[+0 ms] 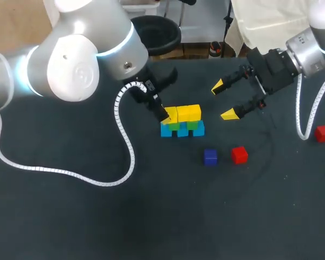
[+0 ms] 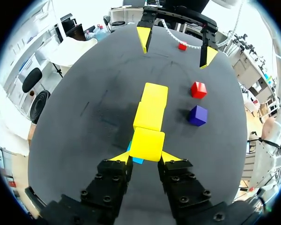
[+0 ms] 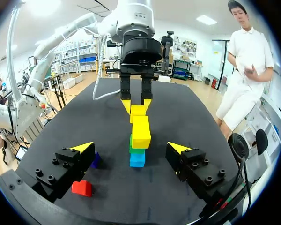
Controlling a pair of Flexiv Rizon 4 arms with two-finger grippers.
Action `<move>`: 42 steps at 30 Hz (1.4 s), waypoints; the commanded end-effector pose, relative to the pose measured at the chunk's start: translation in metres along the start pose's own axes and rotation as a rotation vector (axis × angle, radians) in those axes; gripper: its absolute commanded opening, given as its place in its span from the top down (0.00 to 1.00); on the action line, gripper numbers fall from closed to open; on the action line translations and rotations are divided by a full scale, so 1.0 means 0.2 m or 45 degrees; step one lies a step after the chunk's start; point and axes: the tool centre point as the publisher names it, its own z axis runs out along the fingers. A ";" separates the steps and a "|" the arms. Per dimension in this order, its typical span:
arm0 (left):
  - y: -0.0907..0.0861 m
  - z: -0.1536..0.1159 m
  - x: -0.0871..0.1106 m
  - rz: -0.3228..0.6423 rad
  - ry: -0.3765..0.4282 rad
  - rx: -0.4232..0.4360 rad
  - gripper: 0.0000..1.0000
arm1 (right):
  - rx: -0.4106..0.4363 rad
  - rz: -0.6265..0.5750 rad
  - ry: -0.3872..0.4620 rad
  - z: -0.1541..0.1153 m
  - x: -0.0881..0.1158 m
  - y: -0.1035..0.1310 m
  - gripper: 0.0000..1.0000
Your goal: Place the blue cubes, place green cubes on the blue cubes, place the yellow cubes on the green cubes, then place the red cubes on the yellow cubes, and place purple cube on the red cubes.
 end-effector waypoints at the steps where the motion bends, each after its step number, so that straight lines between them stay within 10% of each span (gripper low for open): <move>1: 0.01 0.00 -0.01 0.003 0.007 0.004 1.00 | 0.001 -0.001 -0.001 0.00 0.00 0.00 0.00; 42: 0.01 0.01 -0.01 0.011 0.024 -0.002 1.00 | 0.001 -0.001 -0.001 0.00 0.00 0.00 0.00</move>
